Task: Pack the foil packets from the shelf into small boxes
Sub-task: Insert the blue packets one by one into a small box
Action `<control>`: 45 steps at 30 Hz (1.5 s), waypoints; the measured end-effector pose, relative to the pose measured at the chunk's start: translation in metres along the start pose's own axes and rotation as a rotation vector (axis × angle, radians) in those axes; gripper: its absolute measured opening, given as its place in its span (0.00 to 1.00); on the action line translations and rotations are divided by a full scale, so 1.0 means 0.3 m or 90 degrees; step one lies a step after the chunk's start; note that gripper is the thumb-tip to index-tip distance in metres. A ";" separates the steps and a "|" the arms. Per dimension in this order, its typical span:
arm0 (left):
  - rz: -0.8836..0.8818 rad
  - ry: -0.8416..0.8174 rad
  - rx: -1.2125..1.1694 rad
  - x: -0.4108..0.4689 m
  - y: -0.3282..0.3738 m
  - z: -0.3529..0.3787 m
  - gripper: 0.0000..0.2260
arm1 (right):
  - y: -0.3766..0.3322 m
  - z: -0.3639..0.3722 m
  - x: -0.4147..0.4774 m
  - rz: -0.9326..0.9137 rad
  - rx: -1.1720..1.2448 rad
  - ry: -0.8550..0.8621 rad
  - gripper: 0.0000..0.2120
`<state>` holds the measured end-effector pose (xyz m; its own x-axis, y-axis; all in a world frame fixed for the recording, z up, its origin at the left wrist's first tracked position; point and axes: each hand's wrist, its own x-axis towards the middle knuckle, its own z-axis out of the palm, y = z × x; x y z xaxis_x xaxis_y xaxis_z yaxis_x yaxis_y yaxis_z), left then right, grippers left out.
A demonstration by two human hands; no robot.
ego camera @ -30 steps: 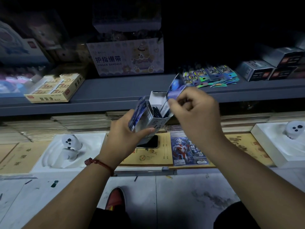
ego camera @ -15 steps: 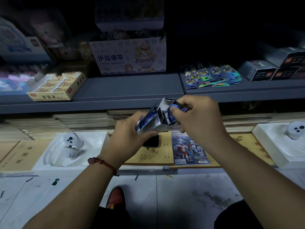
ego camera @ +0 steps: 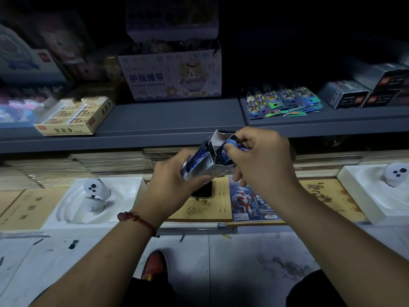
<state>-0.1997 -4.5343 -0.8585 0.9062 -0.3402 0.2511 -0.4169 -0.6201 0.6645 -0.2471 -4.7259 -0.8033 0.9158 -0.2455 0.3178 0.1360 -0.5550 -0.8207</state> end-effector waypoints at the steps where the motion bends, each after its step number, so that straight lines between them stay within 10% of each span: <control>1: 0.002 -0.001 0.002 -0.001 0.003 0.001 0.22 | 0.000 0.002 -0.001 0.001 -0.004 -0.005 0.07; 10: 0.037 -0.015 0.027 -0.012 0.012 -0.001 0.17 | 0.000 0.006 0.003 0.029 -0.098 -0.120 0.07; 21: 0.049 0.004 0.026 -0.004 0.012 0.006 0.15 | -0.036 -0.008 -0.009 0.272 0.145 -0.255 0.11; 45: 0.045 0.044 -0.034 -0.025 0.037 0.004 0.21 | -0.077 -0.016 -0.029 0.196 0.097 -0.434 0.17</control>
<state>-0.2112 -4.5397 -0.8539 0.8781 -0.3306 0.3460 -0.4775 -0.5565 0.6799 -0.2599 -4.7147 -0.7849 0.9447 0.2011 -0.2590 -0.1581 -0.4126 -0.8971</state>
